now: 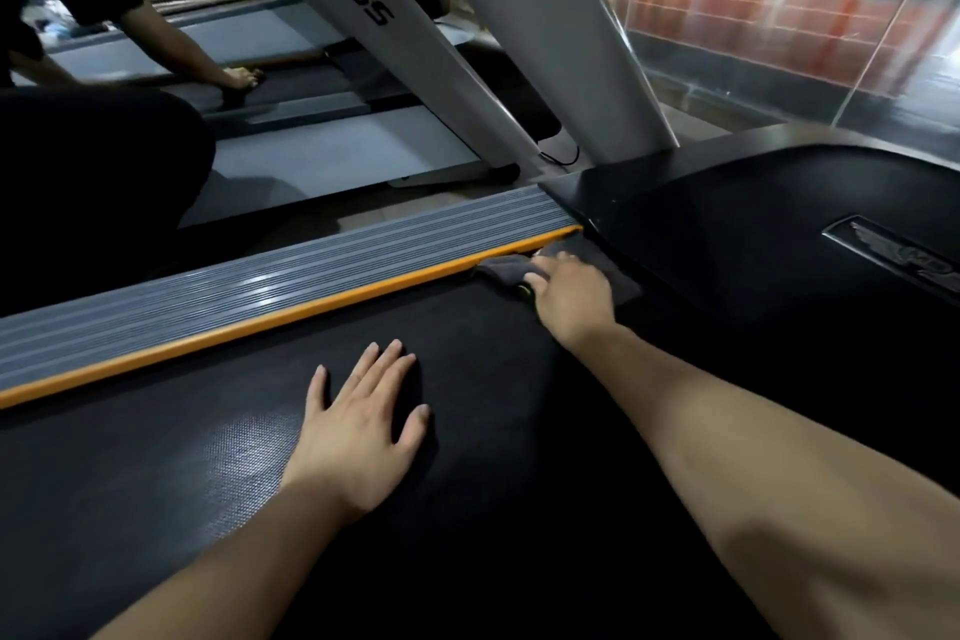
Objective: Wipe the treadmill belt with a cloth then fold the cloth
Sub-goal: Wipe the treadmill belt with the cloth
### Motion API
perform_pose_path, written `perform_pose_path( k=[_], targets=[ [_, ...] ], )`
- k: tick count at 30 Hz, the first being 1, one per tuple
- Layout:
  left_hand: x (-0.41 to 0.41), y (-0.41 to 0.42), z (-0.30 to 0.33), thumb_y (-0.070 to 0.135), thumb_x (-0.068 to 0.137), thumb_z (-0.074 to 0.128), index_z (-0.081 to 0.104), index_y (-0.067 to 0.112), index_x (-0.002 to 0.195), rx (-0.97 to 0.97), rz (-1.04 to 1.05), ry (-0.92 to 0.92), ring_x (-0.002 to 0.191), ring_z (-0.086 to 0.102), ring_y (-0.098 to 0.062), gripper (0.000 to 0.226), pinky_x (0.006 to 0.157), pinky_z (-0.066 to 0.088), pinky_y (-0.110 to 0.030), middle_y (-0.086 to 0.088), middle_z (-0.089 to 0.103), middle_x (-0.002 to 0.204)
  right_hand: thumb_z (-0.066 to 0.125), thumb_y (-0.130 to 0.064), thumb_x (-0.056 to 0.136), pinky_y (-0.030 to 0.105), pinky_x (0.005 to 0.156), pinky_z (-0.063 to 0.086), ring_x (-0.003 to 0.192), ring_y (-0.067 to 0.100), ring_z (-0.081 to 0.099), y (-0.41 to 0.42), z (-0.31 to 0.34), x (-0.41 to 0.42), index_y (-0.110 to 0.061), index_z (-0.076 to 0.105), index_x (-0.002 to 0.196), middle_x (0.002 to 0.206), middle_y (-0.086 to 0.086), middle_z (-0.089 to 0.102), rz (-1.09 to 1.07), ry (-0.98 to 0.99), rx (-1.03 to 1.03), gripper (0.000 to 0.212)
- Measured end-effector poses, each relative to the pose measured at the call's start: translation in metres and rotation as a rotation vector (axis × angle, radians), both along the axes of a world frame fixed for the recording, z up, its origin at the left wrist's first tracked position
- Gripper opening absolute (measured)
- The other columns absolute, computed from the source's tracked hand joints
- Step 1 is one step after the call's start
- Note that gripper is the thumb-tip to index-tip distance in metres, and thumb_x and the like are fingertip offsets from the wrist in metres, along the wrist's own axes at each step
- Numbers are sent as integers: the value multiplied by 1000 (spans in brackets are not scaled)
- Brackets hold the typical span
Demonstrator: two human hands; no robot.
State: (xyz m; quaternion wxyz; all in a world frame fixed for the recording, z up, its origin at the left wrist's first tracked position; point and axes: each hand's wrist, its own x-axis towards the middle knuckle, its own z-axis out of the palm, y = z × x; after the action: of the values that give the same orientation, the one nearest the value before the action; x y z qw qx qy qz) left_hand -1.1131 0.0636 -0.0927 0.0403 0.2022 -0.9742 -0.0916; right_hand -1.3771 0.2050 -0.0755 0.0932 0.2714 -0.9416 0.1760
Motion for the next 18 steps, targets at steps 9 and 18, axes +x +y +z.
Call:
perform_pose_path(
  k=[9,18],
  targets=[
    [0,-1,-1,70,89,6,19,38,159,-24,-8,1,150,-16,7,78,125,-5,-49,27,0,166,57,-37,95,36,86,47,107,24,63,-17,5,42,-31,64,113,111,-2,69,303,-84,-106,20],
    [1,2,2,68,92,11,19,39,158,-1,-2,9,148,-20,8,73,125,-8,-49,27,-2,166,57,-46,95,42,104,41,130,30,50,43,-3,-30,-25,60,127,134,8,60,126,-64,-74,39]
  ],
)
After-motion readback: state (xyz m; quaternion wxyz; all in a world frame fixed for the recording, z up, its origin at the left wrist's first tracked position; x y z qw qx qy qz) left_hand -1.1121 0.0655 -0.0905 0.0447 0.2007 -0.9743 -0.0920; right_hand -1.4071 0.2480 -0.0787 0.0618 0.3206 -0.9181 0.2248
